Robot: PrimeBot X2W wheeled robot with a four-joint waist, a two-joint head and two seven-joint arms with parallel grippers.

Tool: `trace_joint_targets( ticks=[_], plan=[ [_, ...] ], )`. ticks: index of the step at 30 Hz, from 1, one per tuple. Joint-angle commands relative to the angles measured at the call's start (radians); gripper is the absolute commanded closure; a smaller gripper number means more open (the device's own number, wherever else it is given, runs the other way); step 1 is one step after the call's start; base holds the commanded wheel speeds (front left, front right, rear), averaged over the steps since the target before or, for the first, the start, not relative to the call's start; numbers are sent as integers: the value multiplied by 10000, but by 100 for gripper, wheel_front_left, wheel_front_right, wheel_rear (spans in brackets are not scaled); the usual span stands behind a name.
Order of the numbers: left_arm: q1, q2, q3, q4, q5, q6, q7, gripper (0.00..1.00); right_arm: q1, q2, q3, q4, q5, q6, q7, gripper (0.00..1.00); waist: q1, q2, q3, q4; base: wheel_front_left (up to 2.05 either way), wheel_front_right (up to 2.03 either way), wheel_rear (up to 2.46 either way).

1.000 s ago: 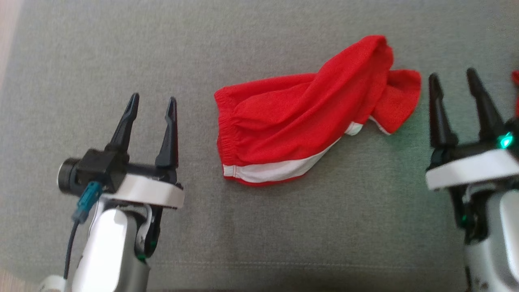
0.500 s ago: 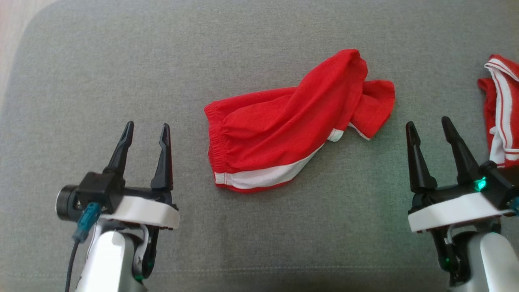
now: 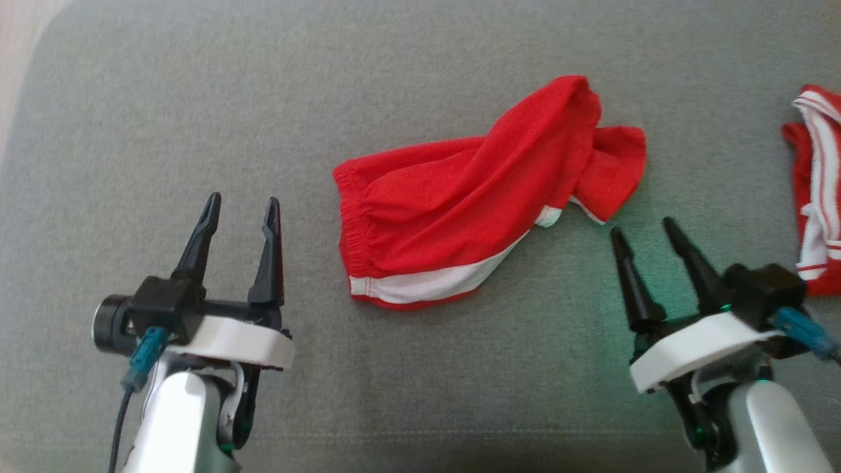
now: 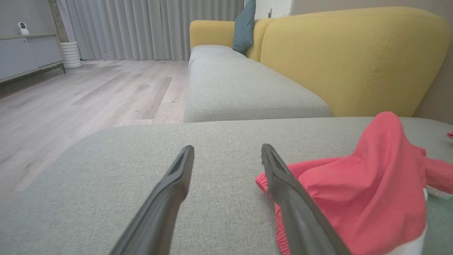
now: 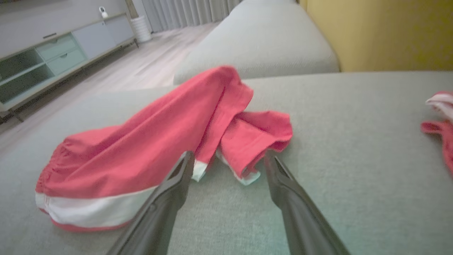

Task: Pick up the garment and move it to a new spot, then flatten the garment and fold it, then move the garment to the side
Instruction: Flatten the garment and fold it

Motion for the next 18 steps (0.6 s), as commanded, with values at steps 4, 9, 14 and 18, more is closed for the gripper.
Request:
trace_joint_targets(
  ticks=[4, 9, 14, 18],
  plan=[
    [-659, 106, 117, -432, 9, -32, -122, 0, -813, -278, 661, 417, 287, 35, 212, 0, 1, -1, 538, 419, 0, 0, 0],
    [-935, 62, 10, -448, -14, -72, -122, 0, -1418, -419, 1009, 1259, 491, 35, 194, 0, 1, -1, 882, 656, 0, 0, 0],
    [-1188, 17, -74, -432, -42, -108, -122, 0, -1978, -530, 1241, 2060, 653, 35, 83, 0, 1, -1, 1143, 857, 0, 0, 0],
    [-1259, -1, -45, -401, -39, -99, -122, 0, -2194, -613, 1423, 2327, 791, 35, 17, 82, 1, -1, 1201, 867, 0, 0, 0]
  ],
)
